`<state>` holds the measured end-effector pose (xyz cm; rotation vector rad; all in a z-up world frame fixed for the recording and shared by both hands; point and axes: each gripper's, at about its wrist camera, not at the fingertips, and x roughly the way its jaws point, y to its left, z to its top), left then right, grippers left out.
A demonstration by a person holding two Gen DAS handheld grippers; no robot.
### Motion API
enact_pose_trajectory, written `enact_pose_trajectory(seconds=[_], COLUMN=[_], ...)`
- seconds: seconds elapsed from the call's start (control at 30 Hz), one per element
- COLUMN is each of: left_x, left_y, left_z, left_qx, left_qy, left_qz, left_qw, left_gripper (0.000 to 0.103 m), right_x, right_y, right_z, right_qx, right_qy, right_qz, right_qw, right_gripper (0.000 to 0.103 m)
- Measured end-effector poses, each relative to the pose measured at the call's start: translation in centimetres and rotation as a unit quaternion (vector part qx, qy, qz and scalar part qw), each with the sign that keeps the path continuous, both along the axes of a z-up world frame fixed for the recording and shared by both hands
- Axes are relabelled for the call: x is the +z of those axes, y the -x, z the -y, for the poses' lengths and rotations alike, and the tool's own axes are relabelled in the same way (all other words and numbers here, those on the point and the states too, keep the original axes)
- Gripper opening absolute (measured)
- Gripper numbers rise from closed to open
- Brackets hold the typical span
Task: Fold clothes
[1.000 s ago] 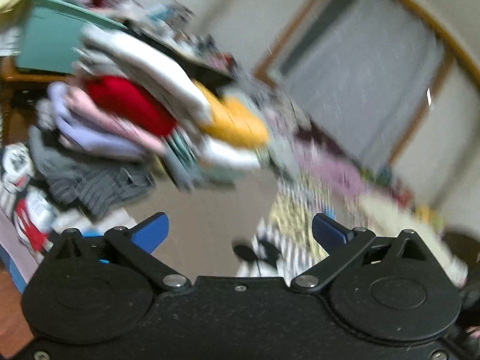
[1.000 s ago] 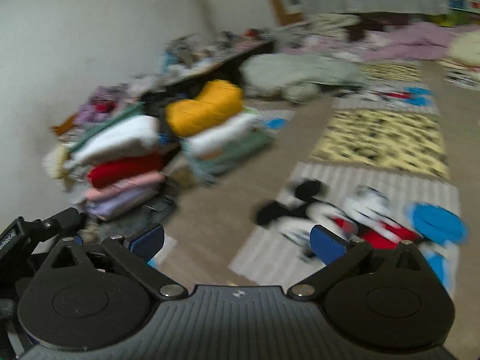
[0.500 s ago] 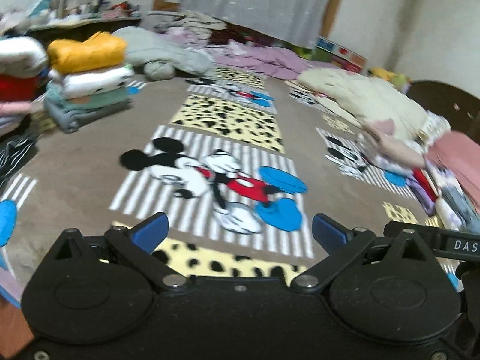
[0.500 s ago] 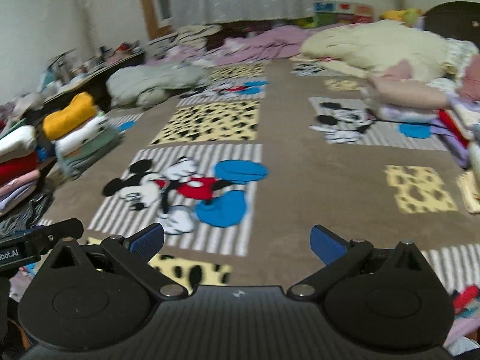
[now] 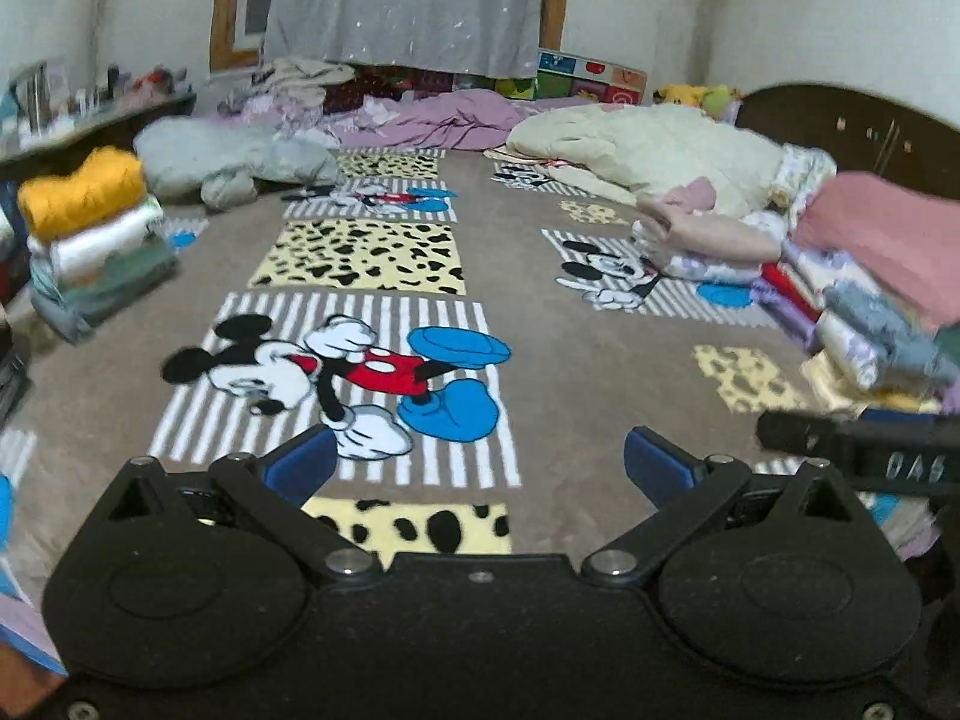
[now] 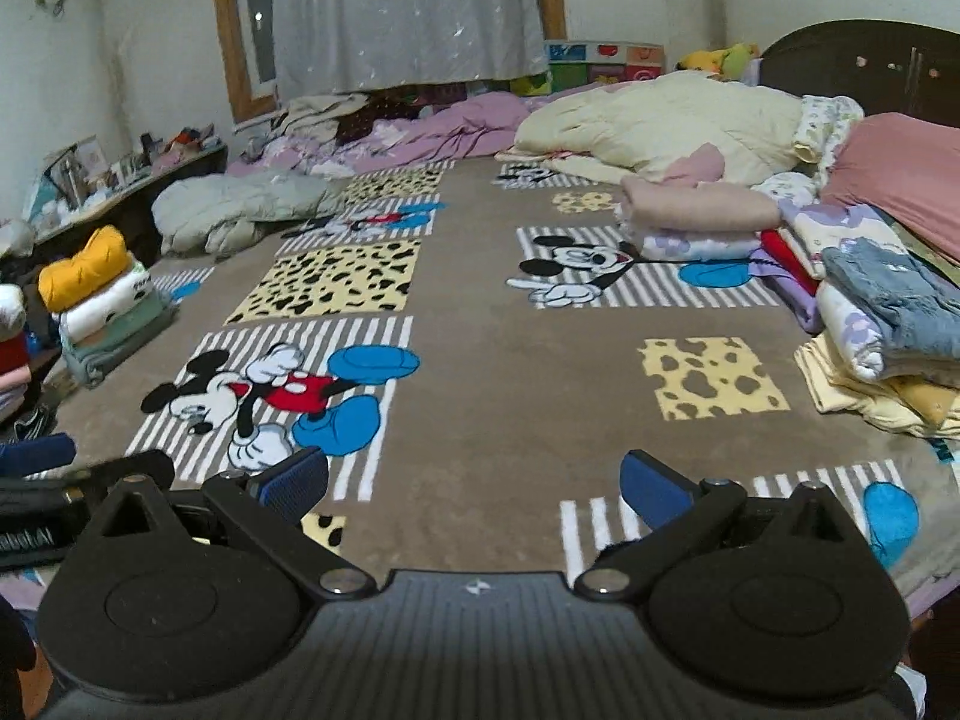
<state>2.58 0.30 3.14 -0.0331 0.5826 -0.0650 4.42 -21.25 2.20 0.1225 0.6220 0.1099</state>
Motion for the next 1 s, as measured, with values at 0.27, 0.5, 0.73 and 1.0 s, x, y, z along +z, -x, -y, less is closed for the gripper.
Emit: enact_pose_trajectory(seconds=[0.27, 0.5, 0.73, 1.0], left_x=[0.6, 1.2, 1.3, 0.9], left_y=[1.7, 2.9, 3.1, 2.7], left_z=[1.0, 1.2, 0.7, 0.3], left_qx=[0.026, 0.040, 0.054, 0.057], left_qy=[-0.016, -0.026, -0.031, -0.026], left_qz=[0.005, -0.003, -0.008, -0.015], left_qw=[0.9995, 0.9988, 0.9980, 0.9979], left_gripper=[0.103, 0.103, 0.103, 0.103], right_x=[0.4, 0.9, 1.5, 1.6], right_y=[1.0, 2.0, 2.5, 2.3], right_z=[0.1, -1.4, -2.0, -2.5], right_qx=[0.012, 0.033, 0.038, 0.038], right_qy=[-0.012, 0.000, 0.004, 0.016], right_qz=[0.000, -0.003, -0.001, -0.002], right_qw=[1.000, 0.999, 0.999, 0.999], right_gripper=[0.103, 0.103, 0.103, 0.103])
